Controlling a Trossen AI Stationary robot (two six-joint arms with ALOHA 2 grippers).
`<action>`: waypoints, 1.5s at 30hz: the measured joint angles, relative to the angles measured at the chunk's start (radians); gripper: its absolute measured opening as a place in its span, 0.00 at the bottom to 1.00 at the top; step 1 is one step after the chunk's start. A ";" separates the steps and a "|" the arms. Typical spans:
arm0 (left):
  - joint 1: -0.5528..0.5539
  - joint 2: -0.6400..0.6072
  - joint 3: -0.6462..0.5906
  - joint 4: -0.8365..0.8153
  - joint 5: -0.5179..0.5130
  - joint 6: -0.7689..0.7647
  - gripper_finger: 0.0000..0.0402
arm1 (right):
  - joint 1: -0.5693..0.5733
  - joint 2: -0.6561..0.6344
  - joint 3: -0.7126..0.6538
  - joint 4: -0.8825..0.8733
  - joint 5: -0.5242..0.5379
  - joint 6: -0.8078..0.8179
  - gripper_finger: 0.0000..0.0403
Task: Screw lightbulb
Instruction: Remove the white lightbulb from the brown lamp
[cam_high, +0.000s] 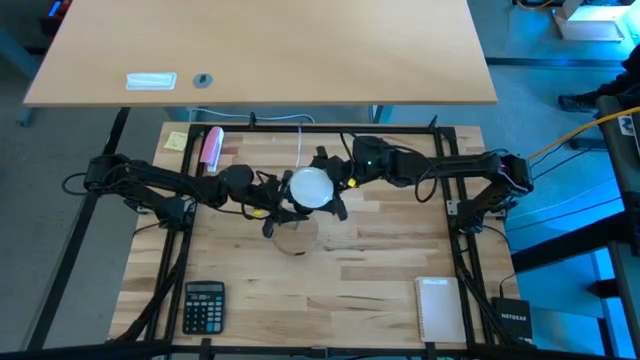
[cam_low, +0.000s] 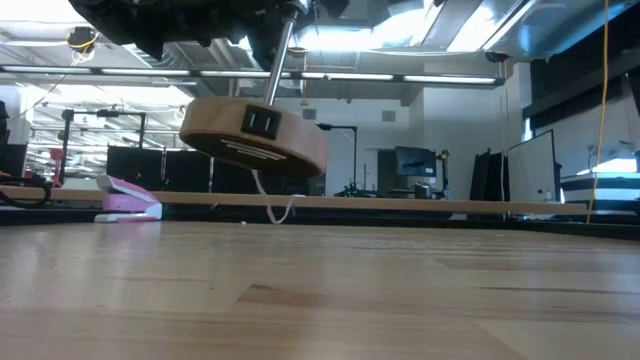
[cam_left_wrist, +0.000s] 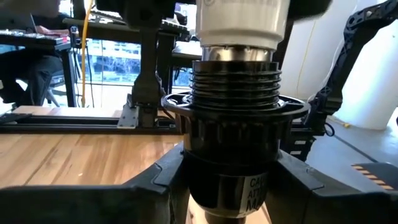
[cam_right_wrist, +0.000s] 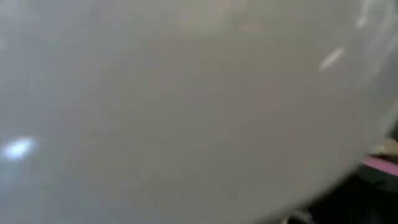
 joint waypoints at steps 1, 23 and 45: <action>0.000 0.000 0.000 0.000 -0.002 0.001 0.37 | 0.000 -0.006 0.000 -0.027 0.021 0.000 0.93; 0.101 0.000 0.000 0.003 -0.375 0.108 0.36 | 0.000 -0.203 0.000 -0.488 0.727 0.069 0.94; 0.129 -0.025 -0.010 -0.023 -0.762 0.277 0.35 | -0.034 0.112 -0.002 0.234 0.756 0.050 0.91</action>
